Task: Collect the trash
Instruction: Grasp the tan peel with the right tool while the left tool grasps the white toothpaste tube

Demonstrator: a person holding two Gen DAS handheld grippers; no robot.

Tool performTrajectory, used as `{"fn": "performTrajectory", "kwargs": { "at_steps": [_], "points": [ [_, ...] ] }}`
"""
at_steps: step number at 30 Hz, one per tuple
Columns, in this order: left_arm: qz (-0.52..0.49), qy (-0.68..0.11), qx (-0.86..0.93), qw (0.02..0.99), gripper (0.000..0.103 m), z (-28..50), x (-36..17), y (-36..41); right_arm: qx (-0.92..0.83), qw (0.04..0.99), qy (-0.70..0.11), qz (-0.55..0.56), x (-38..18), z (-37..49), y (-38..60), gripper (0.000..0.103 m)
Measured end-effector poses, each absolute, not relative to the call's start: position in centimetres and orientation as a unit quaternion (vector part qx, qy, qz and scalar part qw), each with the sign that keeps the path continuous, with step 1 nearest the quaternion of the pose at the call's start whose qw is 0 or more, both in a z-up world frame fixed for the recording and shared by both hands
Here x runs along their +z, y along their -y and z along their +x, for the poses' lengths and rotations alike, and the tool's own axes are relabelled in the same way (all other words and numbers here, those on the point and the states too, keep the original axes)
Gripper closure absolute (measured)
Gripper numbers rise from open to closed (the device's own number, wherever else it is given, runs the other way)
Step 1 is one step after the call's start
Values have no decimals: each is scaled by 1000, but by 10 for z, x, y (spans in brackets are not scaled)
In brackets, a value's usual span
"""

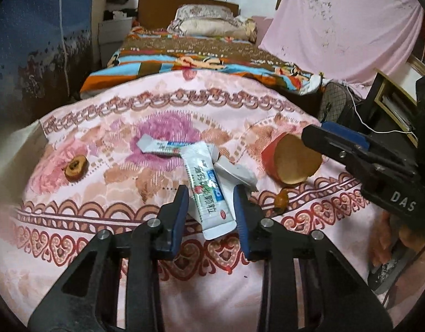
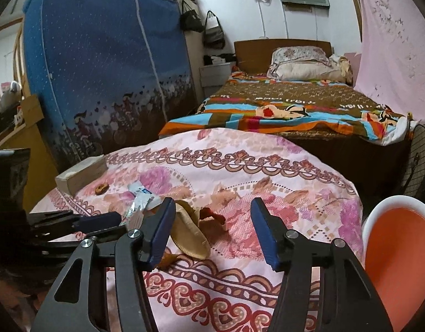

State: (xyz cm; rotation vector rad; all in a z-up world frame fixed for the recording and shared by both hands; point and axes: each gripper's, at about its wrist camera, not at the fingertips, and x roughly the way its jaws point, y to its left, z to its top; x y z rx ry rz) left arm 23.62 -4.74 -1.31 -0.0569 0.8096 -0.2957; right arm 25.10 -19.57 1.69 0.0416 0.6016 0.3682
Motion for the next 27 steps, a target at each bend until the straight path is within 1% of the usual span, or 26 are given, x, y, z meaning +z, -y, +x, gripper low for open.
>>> {"fn": "performTrajectory", "kwargs": {
  "at_steps": [4,6,7,19,21,23,26,27],
  "points": [
    [-28,-395,-142,907,87,237,-15,48,181,936,-302,29,15,254,198,48],
    [-28,-396,-139,907,93,237,-16,47,181,935,-304,30,15,254,199,48],
    [-30,-397,-138,907,93,238,-16,46,182,934,-306,30,14,255,198,48],
    [-41,-394,-141,907,95,236,-14,41,203,918,-341,21,5,261,188,48],
    [-42,-393,-142,908,96,236,-14,42,207,912,-353,19,2,264,186,54],
    [-44,-389,-146,908,96,234,-13,42,212,908,-360,17,-1,265,184,74],
    [-44,-375,-149,914,96,230,-8,42,218,906,-364,16,-2,265,183,87],
    [-44,-370,-150,916,96,229,-7,42,219,906,-362,16,-2,264,183,90]
  ]
}}
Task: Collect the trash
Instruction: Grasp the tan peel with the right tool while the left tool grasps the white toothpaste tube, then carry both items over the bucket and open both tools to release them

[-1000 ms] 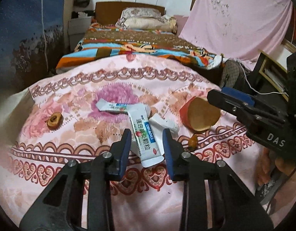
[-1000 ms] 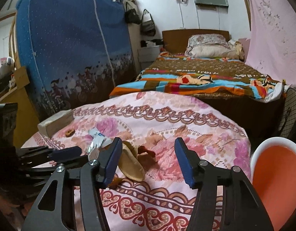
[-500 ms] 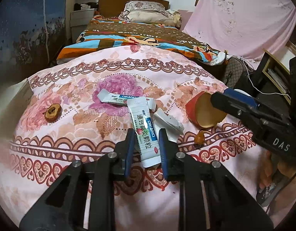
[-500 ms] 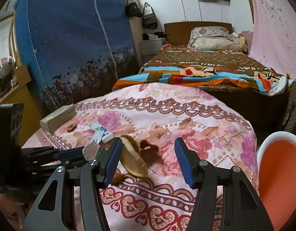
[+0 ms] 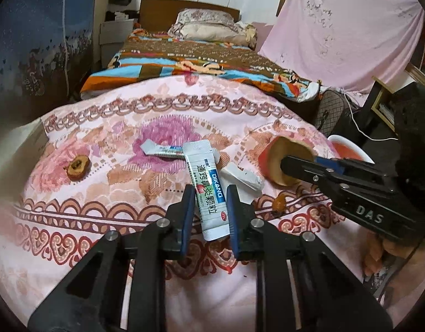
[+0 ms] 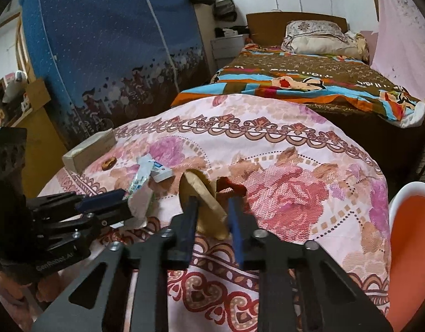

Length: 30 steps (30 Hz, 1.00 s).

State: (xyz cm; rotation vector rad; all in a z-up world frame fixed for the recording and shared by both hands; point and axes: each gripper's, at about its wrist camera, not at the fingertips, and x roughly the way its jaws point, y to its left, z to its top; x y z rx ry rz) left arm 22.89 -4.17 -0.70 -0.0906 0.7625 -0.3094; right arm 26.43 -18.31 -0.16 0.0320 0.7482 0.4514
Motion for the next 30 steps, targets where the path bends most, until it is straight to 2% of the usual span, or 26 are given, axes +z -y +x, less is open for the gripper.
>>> {"fn": "performTrajectory", "kwargs": {
  "at_steps": [8,20,30],
  "points": [
    [-47,-330,-155,930,96,217,4,40,216,919,-330,4,7,253,183,97],
    [-45,-289,-148,945,96,204,13,38,201,942,-269,-8,21,234,183,98],
    [-32,-221,-149,963,96,183,32,46,179,969,-171,0,39,203,197,98]
  ]
}}
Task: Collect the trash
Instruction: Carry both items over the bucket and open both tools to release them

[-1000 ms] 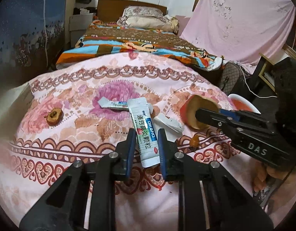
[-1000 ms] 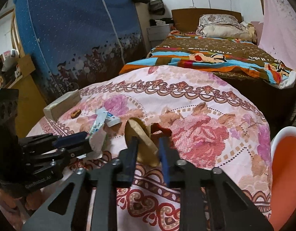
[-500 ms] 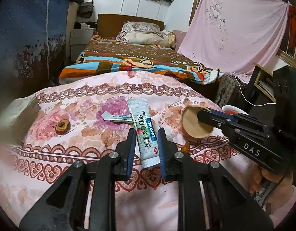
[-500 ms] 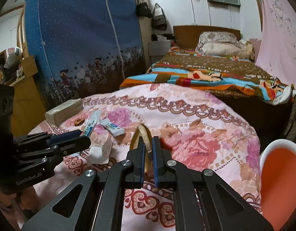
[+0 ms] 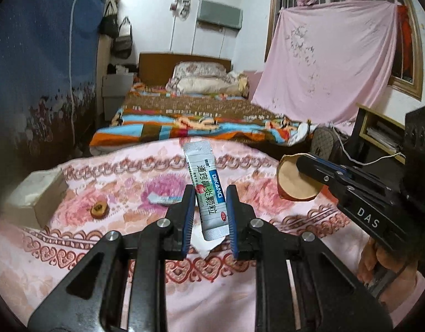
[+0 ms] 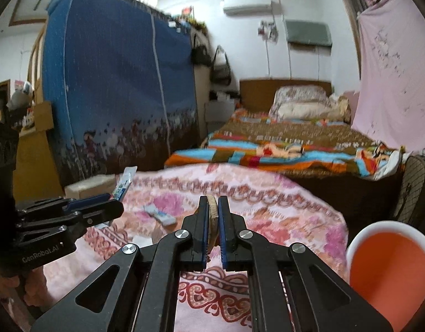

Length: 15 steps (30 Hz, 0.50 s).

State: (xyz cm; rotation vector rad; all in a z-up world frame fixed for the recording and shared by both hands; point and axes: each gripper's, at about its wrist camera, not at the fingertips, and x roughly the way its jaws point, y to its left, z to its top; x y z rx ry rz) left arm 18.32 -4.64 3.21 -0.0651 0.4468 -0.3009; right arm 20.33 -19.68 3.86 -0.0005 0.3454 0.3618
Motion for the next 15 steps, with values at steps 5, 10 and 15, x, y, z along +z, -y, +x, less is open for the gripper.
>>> {"fn": "performTrajectory", "kwargs": {
  "at_steps": [5,10,15],
  "points": [
    [-29,-171,-158,972,96,171,47,58,159,983,-95,15,51,179,212,98],
    [-18,-134,-176,975,96,165,61,79,123,992,-33,15,64,161,229,98],
    [3,-108,-206,972,96,160,70,107,83,996,4,37,73,149,257,98]
  ]
}}
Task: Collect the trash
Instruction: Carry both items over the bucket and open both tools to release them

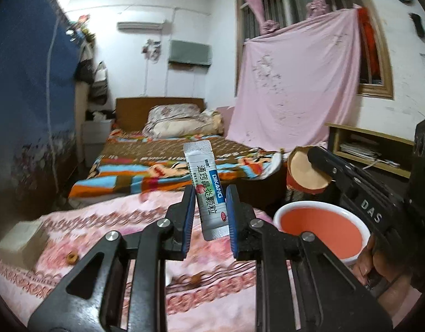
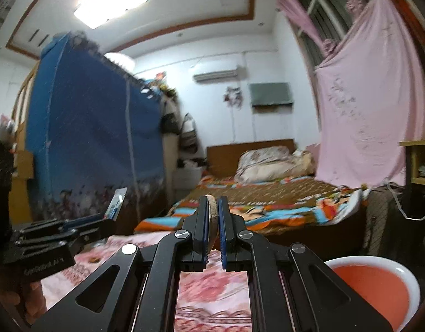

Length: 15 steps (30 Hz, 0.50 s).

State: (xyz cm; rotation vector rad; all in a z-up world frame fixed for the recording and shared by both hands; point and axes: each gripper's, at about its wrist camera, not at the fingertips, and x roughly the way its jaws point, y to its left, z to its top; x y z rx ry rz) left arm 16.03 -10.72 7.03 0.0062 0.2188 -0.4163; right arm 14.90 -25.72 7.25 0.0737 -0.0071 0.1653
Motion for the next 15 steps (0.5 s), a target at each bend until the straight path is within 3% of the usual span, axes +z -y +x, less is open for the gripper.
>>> {"fn": "performTrajectory", "kwargs": {
  "at_steps": [15],
  "points": [
    [43,-91,-315,944,96,153,82,192,-31,996,-3,86,68,135,335,98]
  ]
}}
